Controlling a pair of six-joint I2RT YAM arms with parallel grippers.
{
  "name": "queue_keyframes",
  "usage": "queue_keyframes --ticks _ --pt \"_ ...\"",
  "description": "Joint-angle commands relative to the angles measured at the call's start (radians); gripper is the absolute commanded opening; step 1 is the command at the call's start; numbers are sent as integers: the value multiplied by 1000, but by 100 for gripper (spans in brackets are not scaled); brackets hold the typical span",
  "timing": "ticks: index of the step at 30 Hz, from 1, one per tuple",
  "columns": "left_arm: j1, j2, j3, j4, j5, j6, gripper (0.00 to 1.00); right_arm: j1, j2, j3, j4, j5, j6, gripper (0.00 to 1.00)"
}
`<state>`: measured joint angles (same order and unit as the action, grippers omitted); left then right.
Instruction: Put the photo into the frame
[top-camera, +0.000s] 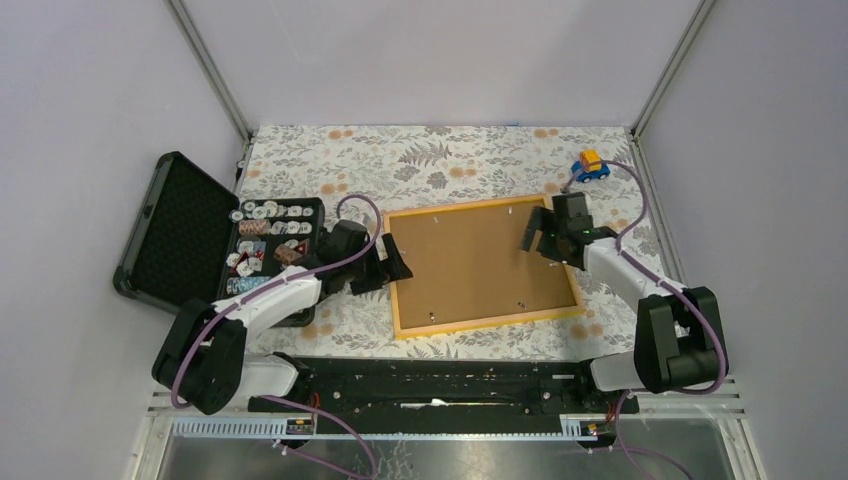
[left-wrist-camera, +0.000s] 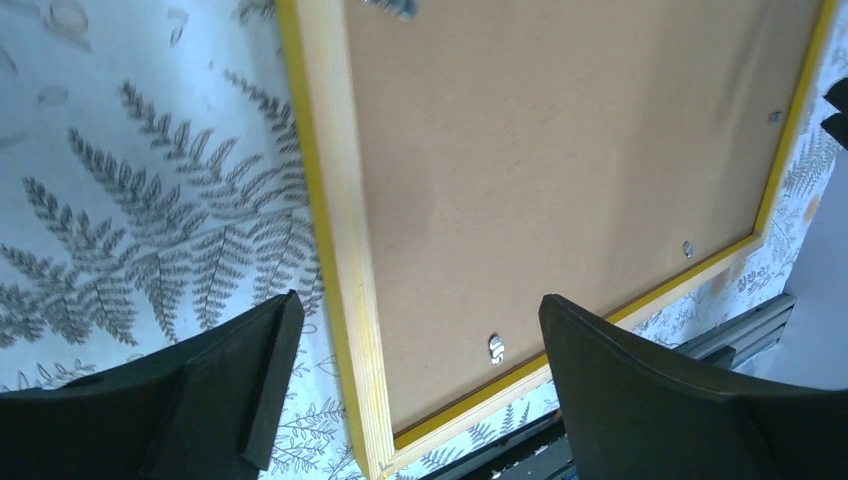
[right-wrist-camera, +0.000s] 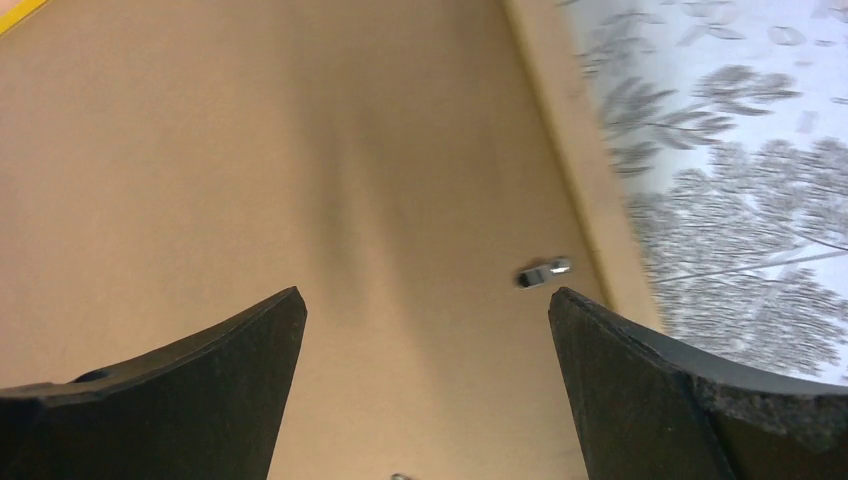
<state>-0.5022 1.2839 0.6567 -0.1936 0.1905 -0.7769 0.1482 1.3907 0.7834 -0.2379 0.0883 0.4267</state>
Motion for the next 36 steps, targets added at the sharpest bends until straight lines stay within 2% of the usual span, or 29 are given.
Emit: queue_keyframes --ticks 1,4,8,15,19,26,36 --pt "2 28 -39 85 27 -47 91 128 21 57 4 62 15 98" --pt "2 40 -44 76 -12 -20 85 191 89 86 70 -99 55 93" --pt "2 54 -44 64 -50 -7 77 275 221 156 201 -307 131 81" --pt "3 79 -60 101 -63 -32 52 402 490 377 388 -455 227 64" --pt "7 97 -69 110 -73 -36 35 452 597 459 485 -465 262 59" --pt "24 132 -113 156 -34 -52 21 472 749 554 523 -519 310 46" --pt "37 127 -120 154 -24 -41 16 508 779 490 571 -547 371 38"
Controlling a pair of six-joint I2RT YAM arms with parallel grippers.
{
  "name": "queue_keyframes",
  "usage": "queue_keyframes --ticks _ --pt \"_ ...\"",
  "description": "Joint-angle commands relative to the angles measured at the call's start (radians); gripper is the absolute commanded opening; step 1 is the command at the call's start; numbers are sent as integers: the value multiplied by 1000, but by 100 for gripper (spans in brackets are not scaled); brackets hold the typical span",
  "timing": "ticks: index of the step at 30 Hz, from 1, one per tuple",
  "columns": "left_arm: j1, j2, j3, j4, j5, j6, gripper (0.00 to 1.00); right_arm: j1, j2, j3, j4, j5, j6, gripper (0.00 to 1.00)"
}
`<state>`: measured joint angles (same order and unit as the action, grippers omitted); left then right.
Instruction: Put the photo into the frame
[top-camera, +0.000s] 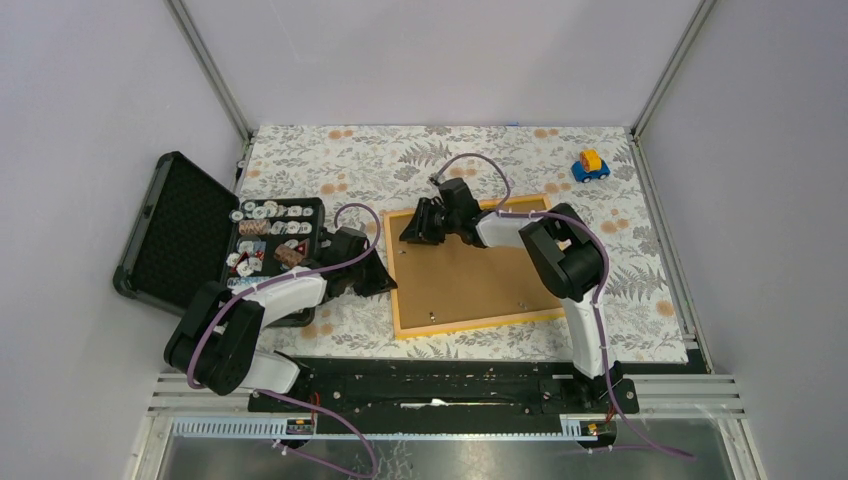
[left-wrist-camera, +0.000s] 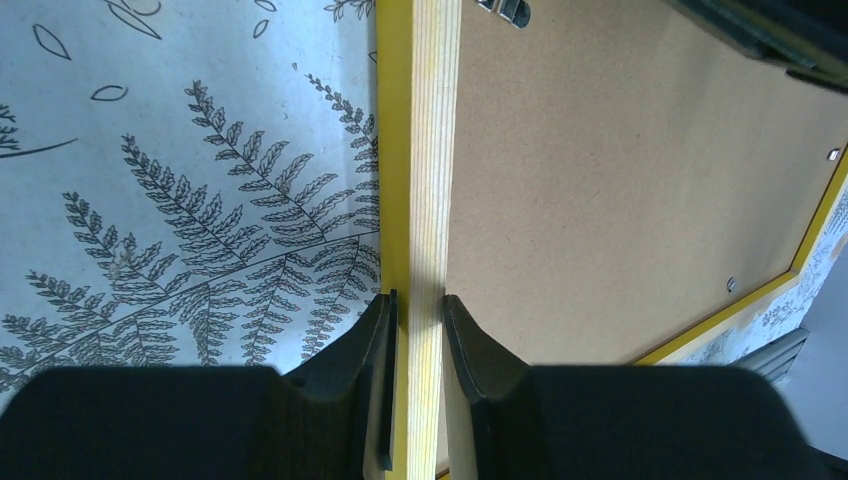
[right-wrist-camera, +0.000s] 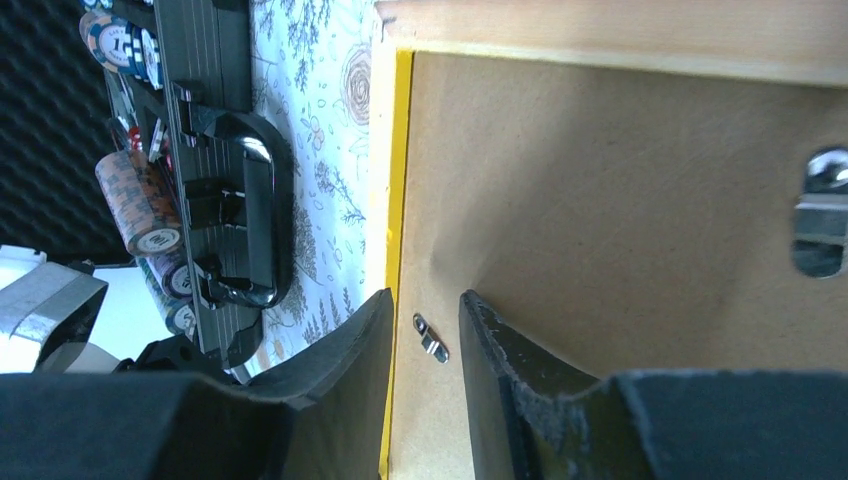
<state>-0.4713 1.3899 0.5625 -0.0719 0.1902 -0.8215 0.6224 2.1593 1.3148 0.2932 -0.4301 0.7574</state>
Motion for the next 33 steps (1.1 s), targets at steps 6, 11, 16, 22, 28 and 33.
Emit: queue_keyframes --ticks 6,11,16,22,28,33 --pt "7 21 -29 45 -12 3 13 50 -26 -106 65 -18 51 37" --pt "7 20 -27 46 -8 7 11 64 -30 -142 88 -20 72 37" --pt "7 22 -29 49 -5 12 8 81 -30 -183 162 -32 119 37" --pt "7 17 -21 44 3 15 6 87 -53 -188 124 -6 100 37" --pt "7 11 -30 51 13 15 6 102 -39 -201 150 11 109 38" --pt "7 12 -37 55 17 18 5 113 -18 -192 161 34 118 39"
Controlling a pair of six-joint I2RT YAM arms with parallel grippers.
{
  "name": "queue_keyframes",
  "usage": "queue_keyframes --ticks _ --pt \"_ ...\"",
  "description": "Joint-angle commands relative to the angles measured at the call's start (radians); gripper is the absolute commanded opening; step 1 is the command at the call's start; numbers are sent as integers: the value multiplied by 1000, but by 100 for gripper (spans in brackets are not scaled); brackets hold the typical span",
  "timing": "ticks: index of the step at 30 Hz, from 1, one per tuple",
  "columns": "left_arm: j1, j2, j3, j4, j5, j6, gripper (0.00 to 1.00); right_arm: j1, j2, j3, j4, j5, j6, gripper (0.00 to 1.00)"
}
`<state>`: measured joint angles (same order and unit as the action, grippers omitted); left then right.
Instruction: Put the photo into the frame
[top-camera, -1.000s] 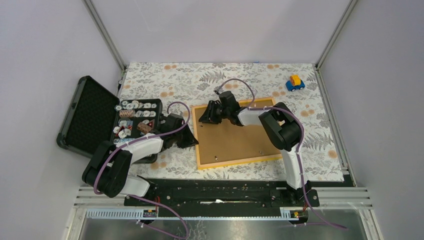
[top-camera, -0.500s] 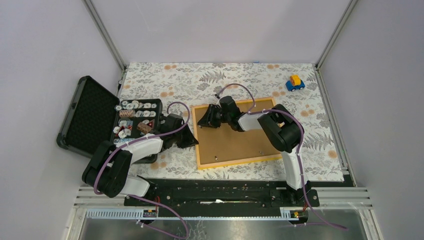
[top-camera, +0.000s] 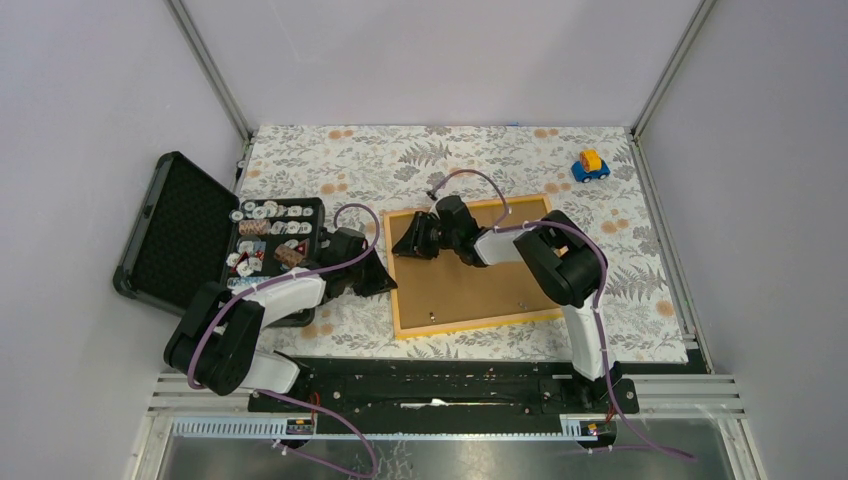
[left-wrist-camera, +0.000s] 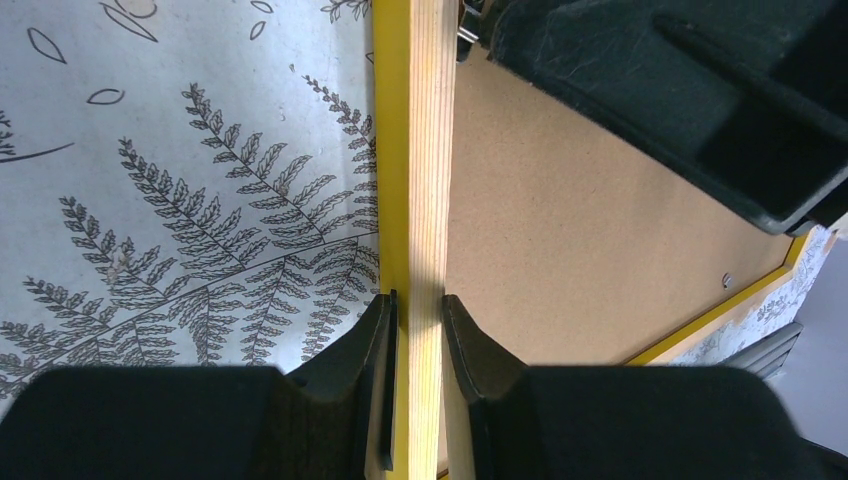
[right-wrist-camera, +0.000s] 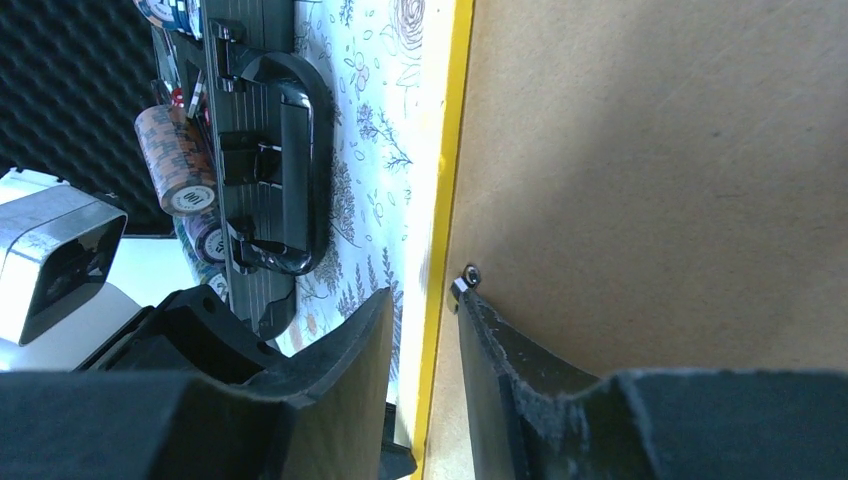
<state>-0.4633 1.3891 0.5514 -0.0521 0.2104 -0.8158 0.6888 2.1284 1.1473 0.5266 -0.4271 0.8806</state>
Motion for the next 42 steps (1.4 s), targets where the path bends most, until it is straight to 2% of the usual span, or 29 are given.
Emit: queue_keyframes --ticks 1,13,22,29,38,42 --pt "-1 16 -24 35 -3 12 5 47 16 -25 -62 34 5 39" --pt "-1 18 -28 37 3 12 4 60 46 0 -16 71 33 41" --pt "-1 9 -39 41 3 8 4 60 -116 2 -265 153 -144 52" --pt "-1 6 -46 49 12 3 4 61 -48 24 -205 98 -72 52" --pt "-1 -1 -59 49 20 6 4 64 50 79 -81 104 34 51" --pt "-1 6 -44 65 23 11 3 61 39 96 -118 132 -14 51"
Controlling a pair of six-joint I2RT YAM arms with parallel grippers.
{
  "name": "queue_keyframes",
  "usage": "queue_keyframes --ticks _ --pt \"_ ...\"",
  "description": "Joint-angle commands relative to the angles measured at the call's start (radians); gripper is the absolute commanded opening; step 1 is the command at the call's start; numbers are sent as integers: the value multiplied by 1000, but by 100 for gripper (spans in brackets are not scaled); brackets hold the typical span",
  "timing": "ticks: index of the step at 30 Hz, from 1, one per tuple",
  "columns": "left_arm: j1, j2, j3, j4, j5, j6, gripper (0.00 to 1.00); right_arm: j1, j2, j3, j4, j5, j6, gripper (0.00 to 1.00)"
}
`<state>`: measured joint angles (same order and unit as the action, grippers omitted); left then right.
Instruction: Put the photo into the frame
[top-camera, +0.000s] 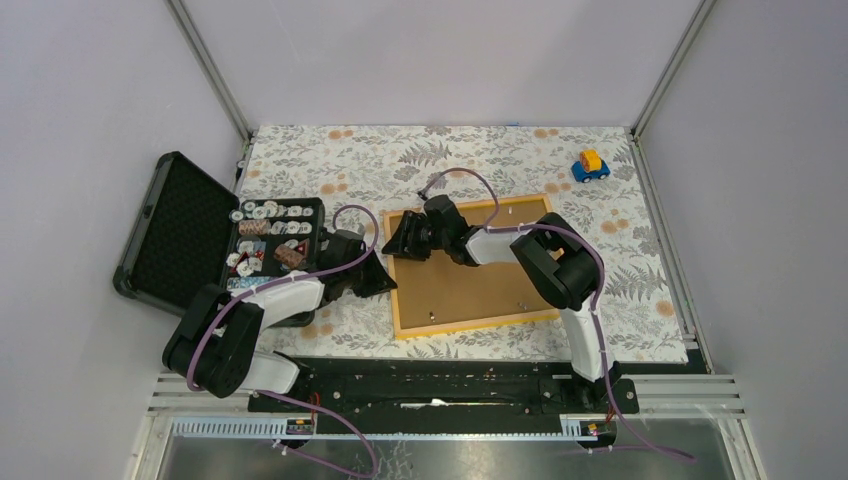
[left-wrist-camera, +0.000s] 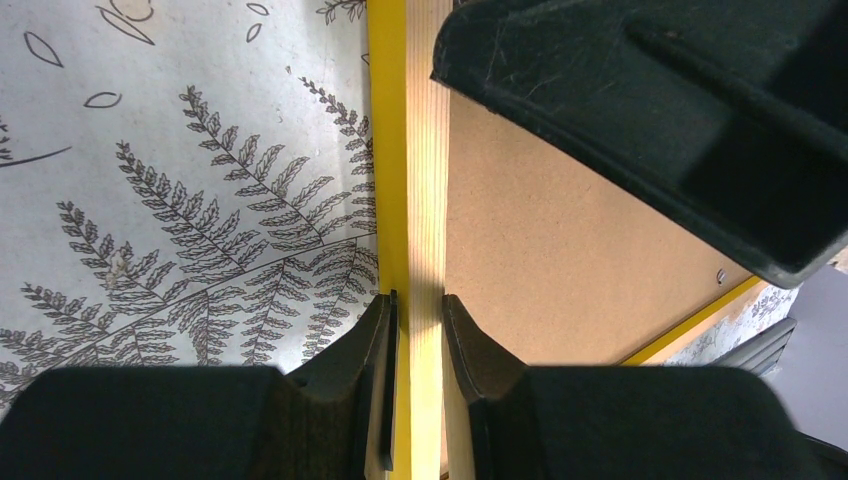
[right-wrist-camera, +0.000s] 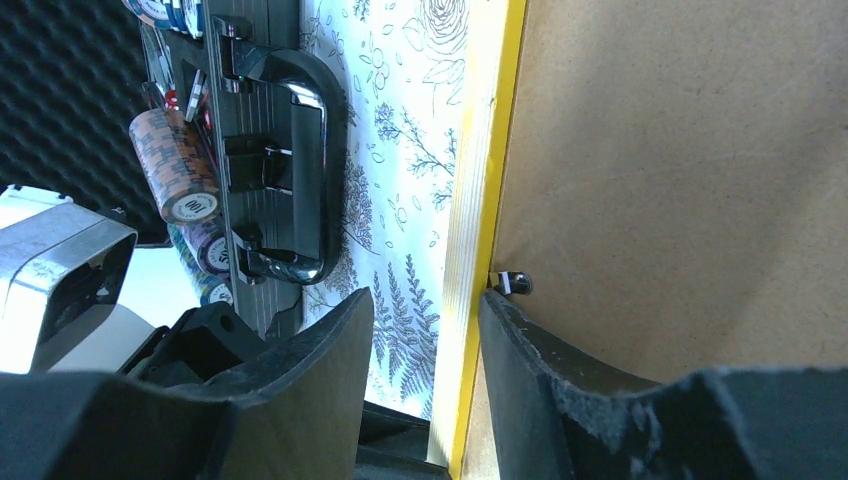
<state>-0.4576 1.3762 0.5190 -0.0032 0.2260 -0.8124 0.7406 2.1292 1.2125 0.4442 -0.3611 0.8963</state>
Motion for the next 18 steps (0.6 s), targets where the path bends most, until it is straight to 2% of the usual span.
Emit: queue_keyframes --ticks 1,6,12,15,18 --pt "-6 18 -9 12 5 10 3 7 25 33 -54 64 -45 51" --pt "-3 15 10 5 16 10 3 4 -136 -21 -184 49 -185 54" --pt "8 22 24 -19 16 24 3 -24 -341 -162 -416 43 -349 67" --pt "12 30 20 -5 29 21 3 -26 -391 -214 -543 20 -388 66" --pt "13 42 12 11 33 17 2 -24 -446 -307 -509 -43 -346 59"
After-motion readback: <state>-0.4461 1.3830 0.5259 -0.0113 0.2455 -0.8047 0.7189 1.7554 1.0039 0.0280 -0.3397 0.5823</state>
